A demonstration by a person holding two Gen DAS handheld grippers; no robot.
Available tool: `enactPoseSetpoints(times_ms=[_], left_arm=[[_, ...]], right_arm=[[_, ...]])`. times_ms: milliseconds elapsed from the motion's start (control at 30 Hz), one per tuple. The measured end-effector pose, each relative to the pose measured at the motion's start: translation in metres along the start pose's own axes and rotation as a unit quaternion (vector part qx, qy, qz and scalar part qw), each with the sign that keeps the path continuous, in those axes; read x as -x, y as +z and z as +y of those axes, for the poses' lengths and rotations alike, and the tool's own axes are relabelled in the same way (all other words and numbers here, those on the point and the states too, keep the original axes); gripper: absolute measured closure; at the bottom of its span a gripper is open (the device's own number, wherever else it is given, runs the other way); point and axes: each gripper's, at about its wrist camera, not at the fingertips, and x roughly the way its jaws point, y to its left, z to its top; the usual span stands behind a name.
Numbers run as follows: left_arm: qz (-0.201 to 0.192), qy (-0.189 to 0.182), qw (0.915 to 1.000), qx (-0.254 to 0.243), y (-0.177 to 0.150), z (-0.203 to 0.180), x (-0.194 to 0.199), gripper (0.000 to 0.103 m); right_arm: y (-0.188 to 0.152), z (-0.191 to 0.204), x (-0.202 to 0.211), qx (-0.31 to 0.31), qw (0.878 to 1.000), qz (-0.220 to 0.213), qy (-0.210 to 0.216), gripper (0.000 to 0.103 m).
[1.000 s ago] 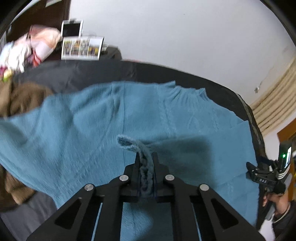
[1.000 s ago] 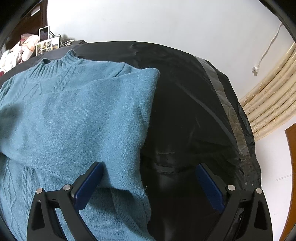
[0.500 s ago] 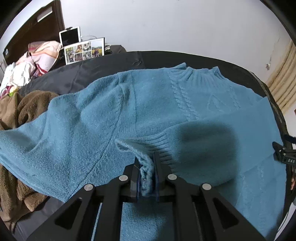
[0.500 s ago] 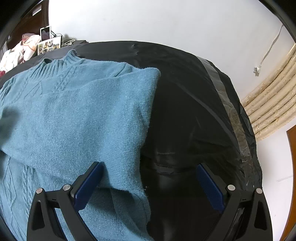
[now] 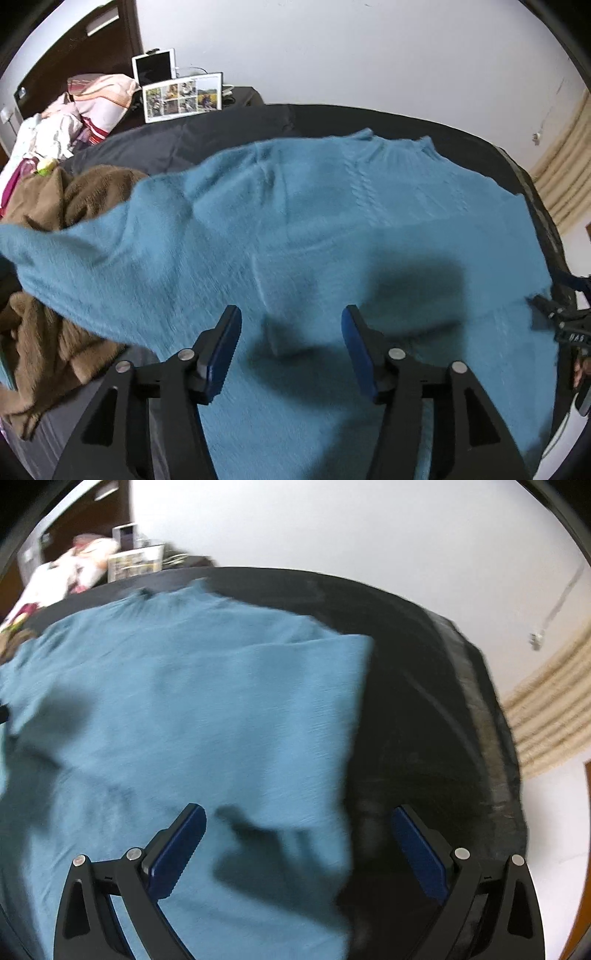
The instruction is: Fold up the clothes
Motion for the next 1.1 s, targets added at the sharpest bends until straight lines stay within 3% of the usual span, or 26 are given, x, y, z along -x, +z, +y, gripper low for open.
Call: enactPoseSetpoints(times_ms=[200,433,567,700,800,933,1100], left_arm=[[0.031,-0.016,0.9993,0.010,-0.022,-0.008,-0.013,0.040],[0.026,-0.003,0.9996,-0.010,-0.029,-0.014,-0.015,0.033],[0.017,0.001,0.9994,0.031,-0.031,0.008,-0.003,0.033],[0.004,0.020,0.9948,0.100,-0.037,0.054,0.015,0.028],[-0.012,0.026,0.9840,0.176,-0.047,0.101,0.029,0.027],[-0.031,0.026,0.9555,0.292,-0.062,0.172,0.048,0.026],[-0.063,0.029,0.9230,0.379,-0.077,0.233,0.073,0.024]], right_arm=[[-0.044,0.057,0.007,0.035,0.997,0.033,0.053,0.001],[-0.061,0.059,0.010,0.000,0.997,0.030,0.068,0.001],[-0.066,0.063,0.015,-0.003,0.997,0.026,0.067,0.001],[-0.072,0.067,0.020,-0.005,0.998,0.017,0.066,0.001],[-0.077,0.070,0.024,-0.007,0.998,0.008,0.065,0.001],[-0.083,0.074,0.029,-0.010,0.998,0.003,0.063,0.001],[-0.077,0.070,0.028,-0.011,0.998,0.006,0.061,0.001]])
